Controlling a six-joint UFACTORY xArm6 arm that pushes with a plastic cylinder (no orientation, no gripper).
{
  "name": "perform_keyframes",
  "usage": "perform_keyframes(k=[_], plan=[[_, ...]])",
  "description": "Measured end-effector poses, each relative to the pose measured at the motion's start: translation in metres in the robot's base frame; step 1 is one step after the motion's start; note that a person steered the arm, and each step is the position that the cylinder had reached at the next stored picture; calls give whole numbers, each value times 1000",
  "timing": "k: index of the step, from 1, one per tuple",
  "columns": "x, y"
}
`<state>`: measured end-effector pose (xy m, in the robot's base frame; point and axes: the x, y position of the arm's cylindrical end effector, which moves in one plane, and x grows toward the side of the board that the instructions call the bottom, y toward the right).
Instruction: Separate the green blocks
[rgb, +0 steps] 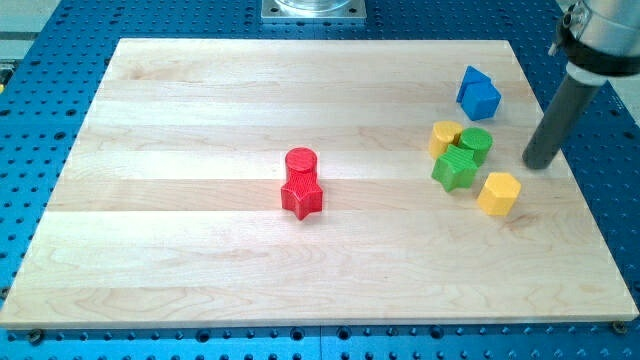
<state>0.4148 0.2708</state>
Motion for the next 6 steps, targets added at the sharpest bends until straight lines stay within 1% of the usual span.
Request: perform_keyframes(k=[1,4,5,6], plan=[[-16,-21],[54,-106],[70,-124],[72,-126]])
